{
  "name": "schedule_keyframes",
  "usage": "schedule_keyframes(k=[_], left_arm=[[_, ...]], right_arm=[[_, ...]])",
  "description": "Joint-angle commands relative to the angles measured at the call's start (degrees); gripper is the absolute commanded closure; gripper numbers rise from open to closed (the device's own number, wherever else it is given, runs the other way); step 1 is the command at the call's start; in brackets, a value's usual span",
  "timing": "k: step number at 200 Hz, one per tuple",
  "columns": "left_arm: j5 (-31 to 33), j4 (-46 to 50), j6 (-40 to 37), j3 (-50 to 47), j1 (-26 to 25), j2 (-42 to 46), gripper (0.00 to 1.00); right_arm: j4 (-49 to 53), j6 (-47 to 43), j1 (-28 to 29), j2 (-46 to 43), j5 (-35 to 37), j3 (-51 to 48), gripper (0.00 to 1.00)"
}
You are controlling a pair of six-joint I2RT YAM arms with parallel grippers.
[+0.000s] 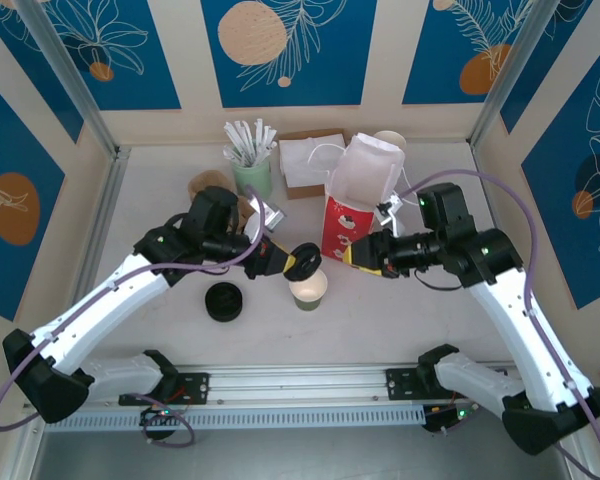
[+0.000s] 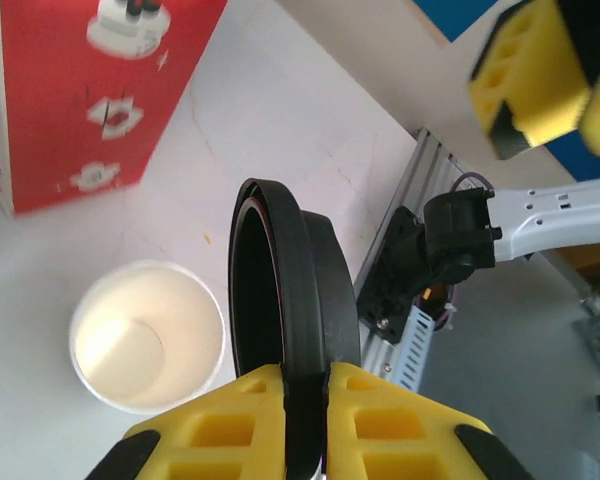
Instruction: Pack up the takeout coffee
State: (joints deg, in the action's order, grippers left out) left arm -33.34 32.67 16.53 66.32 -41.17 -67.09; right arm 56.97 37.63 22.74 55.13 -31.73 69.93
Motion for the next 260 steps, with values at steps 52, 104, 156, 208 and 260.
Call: schedule_keyframes(k=[52, 104, 156, 208, 260], left_arm=[[0.3, -19.3, 27.2, -13.5, 0.0, 2.6, 0.87], [0.4, -27.8, 31.0, -18.9, 0.0, 1.4, 0.88], [-0.1, -32.5, 33.2, -21.5, 0.4, -1.4, 0.89], [-2.0, -35.1, 33.5, -23.7, 1.3, -3.4, 0.90], [-2.2, -36.0, 34.5, -26.3, 2.7, -3.8, 0.89]], right_arm=[[-12.5, 9.7, 0.4, -8.5, 1.7, -17.7, 0.57], [-21.3, 14.8, 0.3, -14.1, 4.2, -28.6, 0.57], [-27.7, 16.5, 0.2, -14.8, 5.9, -34.4, 0.53], [-35.6, 18.1, 0.3, -14.6, 4.9, -39.3, 0.50], [-37.9, 16.8, 0.3, -14.1, 4.6, -40.8, 0.49]])
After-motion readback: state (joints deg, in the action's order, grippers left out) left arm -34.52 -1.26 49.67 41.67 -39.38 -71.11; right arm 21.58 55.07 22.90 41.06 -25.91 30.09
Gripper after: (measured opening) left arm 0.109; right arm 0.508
